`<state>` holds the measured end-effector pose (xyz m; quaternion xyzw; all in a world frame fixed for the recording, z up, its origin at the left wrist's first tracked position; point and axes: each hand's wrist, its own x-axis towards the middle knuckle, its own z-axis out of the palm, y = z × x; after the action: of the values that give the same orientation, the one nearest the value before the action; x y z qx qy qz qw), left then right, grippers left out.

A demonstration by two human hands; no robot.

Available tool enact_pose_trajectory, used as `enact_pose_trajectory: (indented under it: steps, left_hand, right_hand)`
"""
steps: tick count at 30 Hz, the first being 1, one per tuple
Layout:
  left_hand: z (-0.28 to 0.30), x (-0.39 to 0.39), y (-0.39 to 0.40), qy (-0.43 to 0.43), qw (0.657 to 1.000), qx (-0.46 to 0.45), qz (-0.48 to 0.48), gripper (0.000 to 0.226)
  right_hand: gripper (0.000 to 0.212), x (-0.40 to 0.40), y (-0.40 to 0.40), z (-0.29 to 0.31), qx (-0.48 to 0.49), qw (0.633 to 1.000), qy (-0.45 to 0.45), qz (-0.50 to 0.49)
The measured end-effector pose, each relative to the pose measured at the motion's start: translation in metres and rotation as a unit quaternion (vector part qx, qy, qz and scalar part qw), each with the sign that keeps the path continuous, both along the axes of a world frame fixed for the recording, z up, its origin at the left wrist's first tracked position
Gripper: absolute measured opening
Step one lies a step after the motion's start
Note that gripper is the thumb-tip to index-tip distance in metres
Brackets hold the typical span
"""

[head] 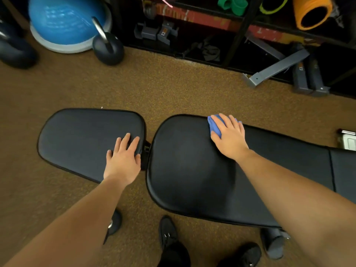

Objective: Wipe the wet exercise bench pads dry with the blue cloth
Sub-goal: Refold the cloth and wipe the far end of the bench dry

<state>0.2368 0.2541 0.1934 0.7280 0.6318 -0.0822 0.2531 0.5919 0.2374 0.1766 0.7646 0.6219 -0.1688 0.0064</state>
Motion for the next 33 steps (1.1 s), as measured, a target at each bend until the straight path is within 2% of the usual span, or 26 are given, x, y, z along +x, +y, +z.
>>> enact_pose_trajectory:
  steps: [3, 6, 9, 11, 13, 16, 17, 18, 19, 21, 22, 23, 24, 25, 30, 33]
  left_hand:
    - [0.001, -0.011, 0.003, -0.004, 1.000, 0.006, -0.023, 0.058]
    - [0.001, -0.016, 0.008, -0.012, 0.999, 0.022, -0.022, 0.056]
    - [0.000, -0.020, 0.009, -0.017, 0.999, 0.025, -0.016, 0.056]
    - [0.001, -0.020, 0.011, -0.023, 1.000, 0.014, -0.012, 0.056]
    - [0.004, -0.018, 0.013, -0.035, 0.999, -0.005, -0.008, 0.057]
    - [0.010, -0.017, 0.014, -0.043, 0.999, -0.015, 0.000, 0.059]
    - [0.012, -0.018, 0.012, -0.043, 0.999, -0.015, 0.005, 0.059]
    - [0.013, -0.018, 0.010, -0.045, 0.999, -0.015, 0.011, 0.059]
    - [0.014, -0.017, 0.007, -0.046, 0.999, -0.015, 0.016, 0.059]
    - [0.016, -0.017, -0.003, -0.043, 0.999, -0.010, 0.023, 0.058]
    - [0.016, -0.016, -0.009, -0.040, 0.999, -0.006, 0.024, 0.058]
    - [0.016, -0.015, -0.016, -0.038, 0.999, -0.003, 0.023, 0.058]
    - [0.015, -0.013, -0.023, -0.040, 0.999, 0.000, 0.021, 0.058]
    - [0.015, -0.010, -0.030, -0.046, 0.999, 0.002, 0.018, 0.057]
    - [0.014, 0.020, -0.067, -0.101, 0.995, -0.003, 0.015, 0.053]
    - [0.015, 0.043, -0.086, -0.116, 0.992, -0.017, 0.038, 0.053]
  right_hand:
    - [0.057, -0.044, 0.046, -0.002, -0.017, 0.999, 0.017, 0.027]
    - [0.060, -0.094, 0.056, -0.006, -0.033, 0.991, 0.017, 0.125]
    - [0.061, -0.140, 0.032, -0.007, -0.015, 0.972, 0.003, 0.233]
    - [0.059, -0.161, 0.000, -0.005, -0.006, 0.941, 0.004, 0.338]
    - [0.056, -0.165, -0.041, -0.005, -0.012, 0.891, 0.022, 0.452]
    - [0.059, -0.114, -0.076, 0.000, -0.018, 0.812, 0.050, 0.581]
    - [0.061, -0.088, -0.073, 0.001, -0.006, 0.808, 0.036, 0.588]
    - [0.061, -0.061, -0.065, 0.000, 0.008, 0.827, 0.010, 0.562]
    - [0.061, -0.036, -0.050, -0.001, 0.028, 0.868, -0.016, 0.496]
    - [0.060, 0.002, -0.021, 0.001, 0.045, 0.959, -0.034, 0.276]
    - [0.060, 0.007, -0.010, 0.006, 0.023, 0.985, -0.026, 0.167]
    - [0.061, 0.002, -0.003, 0.007, -0.005, 0.996, -0.018, 0.089]
    - [0.062, -0.010, 0.000, 0.008, -0.022, 0.998, -0.011, 0.056]
    - [0.065, -0.026, -0.003, 0.007, -0.025, 0.998, -0.010, 0.065]
    - [0.062, -0.111, -0.091, 0.003, -0.003, 0.952, 0.009, 0.306]
    - [0.059, -0.104, -0.146, 0.002, -0.014, 0.926, 0.005, 0.378]
